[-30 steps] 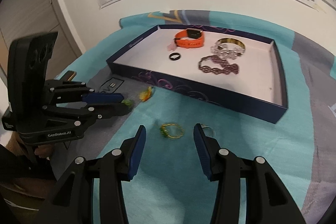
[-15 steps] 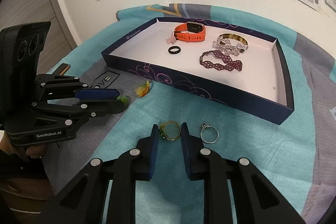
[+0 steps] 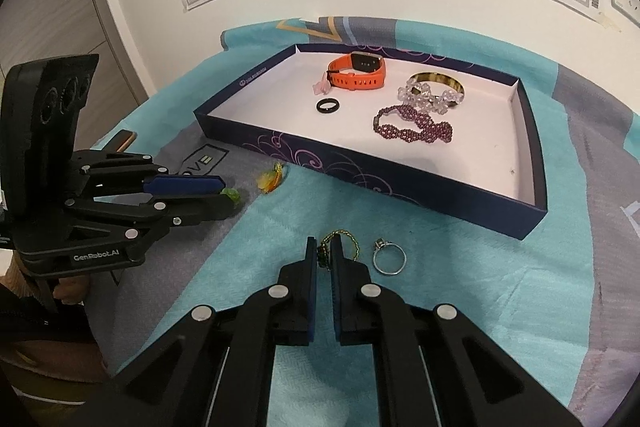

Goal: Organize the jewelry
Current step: 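Carry the green-bead ring and gold ring into the box and lower them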

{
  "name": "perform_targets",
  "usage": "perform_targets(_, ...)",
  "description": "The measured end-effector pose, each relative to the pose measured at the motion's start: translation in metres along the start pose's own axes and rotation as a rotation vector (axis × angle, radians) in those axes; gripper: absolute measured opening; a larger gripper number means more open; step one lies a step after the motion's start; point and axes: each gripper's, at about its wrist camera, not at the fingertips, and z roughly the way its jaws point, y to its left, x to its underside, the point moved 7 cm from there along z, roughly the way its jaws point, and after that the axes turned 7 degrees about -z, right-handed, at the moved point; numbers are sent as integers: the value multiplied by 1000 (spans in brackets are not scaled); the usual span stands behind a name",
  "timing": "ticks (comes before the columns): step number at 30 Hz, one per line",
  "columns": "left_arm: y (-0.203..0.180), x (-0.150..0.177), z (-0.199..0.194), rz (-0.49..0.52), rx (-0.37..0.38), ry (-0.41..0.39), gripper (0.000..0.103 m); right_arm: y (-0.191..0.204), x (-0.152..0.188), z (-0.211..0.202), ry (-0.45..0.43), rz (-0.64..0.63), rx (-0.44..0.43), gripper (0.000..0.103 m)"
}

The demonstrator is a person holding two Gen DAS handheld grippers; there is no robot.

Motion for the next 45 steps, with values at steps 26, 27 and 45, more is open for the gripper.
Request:
perform_targets(26,-5,-18,-19,0,13,-71,22,-11,-20,-15,-65,-12,27,5)
perform_targets(27,-5,-20,-20,0,11,-75,22,-11,-21,-15,-67,-14,28,5)
perform_targets(45,5,-51,-20,-4,-12,-126,22,-23,-47,-14,-97,-39,57,5)
